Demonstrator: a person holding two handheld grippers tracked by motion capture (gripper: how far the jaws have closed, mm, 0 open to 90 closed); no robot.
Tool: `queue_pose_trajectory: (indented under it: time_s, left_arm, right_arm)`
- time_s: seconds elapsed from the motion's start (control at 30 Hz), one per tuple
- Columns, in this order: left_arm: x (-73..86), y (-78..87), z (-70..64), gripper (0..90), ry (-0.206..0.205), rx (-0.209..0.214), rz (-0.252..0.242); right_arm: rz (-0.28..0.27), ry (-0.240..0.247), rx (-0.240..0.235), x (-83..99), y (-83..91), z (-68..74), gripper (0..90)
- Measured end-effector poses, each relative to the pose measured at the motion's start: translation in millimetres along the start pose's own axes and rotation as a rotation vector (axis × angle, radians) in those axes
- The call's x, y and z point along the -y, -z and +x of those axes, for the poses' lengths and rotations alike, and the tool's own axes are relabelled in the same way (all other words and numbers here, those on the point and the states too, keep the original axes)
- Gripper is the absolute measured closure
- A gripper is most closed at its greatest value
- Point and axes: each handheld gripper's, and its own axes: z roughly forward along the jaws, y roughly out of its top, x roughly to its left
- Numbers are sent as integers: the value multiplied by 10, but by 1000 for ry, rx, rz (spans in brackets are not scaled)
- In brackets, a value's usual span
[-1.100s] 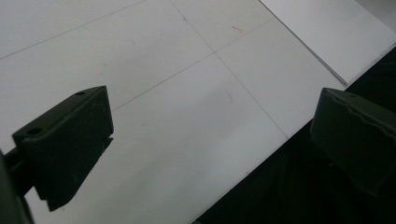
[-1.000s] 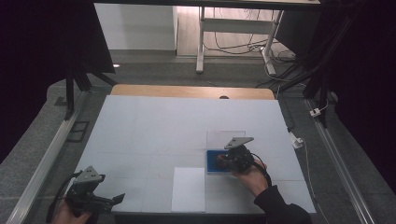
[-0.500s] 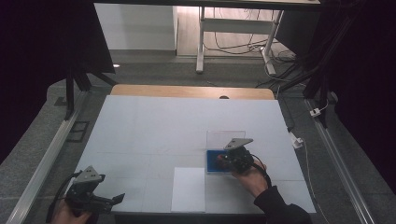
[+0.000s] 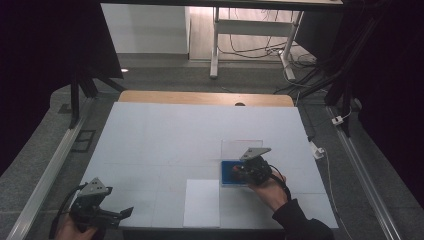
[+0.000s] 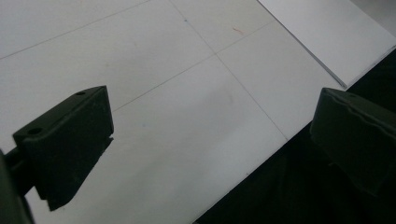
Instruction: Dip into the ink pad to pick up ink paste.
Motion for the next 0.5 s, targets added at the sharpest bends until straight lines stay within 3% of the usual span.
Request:
queue_pose_trajectory:
  time_s: [0.5]
  left_arm:
    - [1,1,0,1,-2,1,-1]
  right_arm:
    - [-26,-23,-6,-10,55,-27,797]
